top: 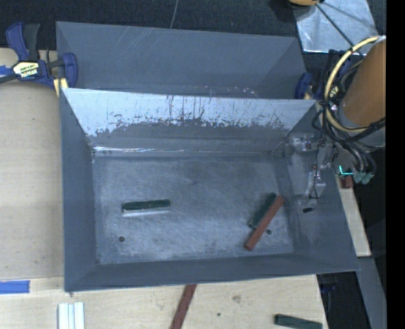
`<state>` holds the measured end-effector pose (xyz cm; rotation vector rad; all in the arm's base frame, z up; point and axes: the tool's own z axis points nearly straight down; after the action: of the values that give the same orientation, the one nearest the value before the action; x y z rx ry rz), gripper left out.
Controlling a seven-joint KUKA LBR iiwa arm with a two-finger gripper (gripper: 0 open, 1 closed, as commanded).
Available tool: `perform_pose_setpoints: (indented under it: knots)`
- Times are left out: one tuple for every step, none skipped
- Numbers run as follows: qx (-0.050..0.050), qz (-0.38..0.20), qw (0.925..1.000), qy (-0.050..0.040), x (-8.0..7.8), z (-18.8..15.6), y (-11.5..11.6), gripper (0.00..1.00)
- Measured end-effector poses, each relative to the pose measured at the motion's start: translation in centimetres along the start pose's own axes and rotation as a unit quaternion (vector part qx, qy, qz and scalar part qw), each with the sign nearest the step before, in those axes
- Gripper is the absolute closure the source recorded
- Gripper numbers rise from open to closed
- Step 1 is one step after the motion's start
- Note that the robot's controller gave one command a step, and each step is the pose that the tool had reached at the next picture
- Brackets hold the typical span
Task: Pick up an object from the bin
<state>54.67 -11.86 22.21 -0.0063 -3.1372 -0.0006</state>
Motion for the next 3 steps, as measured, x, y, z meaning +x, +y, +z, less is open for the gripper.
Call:
perform_pose_setpoints:
  knots:
    - [0.001, -0.002, 1.0000, -0.0041, -0.2, -0.5, 0.1, 0.00]
    - [0.001, -0.031, 0.9995, -0.0073, 0.1, 3.4, 0.0, 0.00]
    - [0.001, -0.074, 0.9972, -0.0061, 0.5, 9.4, -0.6, 0.00]
